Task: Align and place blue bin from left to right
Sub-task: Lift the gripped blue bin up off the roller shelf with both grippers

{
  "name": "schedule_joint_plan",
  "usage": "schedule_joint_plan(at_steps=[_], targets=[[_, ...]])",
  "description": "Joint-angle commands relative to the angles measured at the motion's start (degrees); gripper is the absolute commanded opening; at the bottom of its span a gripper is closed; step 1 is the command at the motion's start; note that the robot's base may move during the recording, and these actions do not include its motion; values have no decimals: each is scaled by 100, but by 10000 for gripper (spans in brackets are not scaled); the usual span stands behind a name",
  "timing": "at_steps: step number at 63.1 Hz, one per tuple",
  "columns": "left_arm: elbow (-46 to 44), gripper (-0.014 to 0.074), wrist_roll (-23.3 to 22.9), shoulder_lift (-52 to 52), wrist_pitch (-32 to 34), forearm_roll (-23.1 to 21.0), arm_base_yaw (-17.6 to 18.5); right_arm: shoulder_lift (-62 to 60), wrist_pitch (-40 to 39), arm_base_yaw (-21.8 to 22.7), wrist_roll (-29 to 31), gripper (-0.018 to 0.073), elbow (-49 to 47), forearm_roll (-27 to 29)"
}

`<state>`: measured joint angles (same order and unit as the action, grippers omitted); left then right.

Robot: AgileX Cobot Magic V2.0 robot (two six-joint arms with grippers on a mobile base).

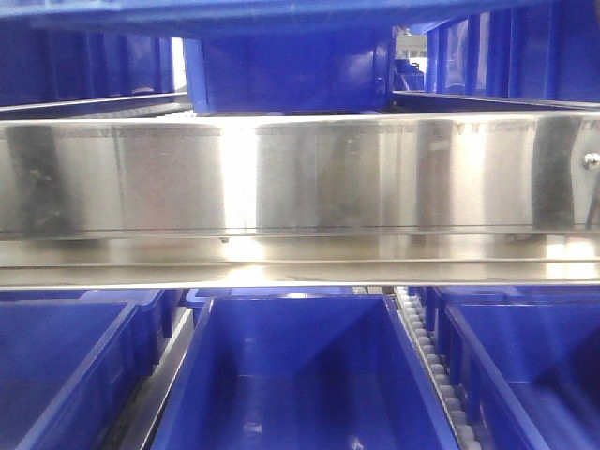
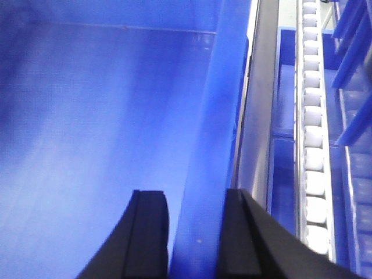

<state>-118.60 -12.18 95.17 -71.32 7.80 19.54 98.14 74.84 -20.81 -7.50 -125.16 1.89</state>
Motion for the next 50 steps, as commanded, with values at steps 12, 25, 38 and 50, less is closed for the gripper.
schedule_joint_plan(at_steps=[12,25,38,50], targets=[[-97,-19,101,-150,324,81,37,-204,-568,-35,212,-76,-139,-25],[-97,-19,101,-150,336,79,37,-204,-596,-35,212,-76,-139,-25],[-97,-19,101,-150,370,79,37,-204,-632,-35,212,-76,-139,-25],[-97,-19,101,-150,381,79,37,-204,-632,-35,212,-76,-139,-25]])
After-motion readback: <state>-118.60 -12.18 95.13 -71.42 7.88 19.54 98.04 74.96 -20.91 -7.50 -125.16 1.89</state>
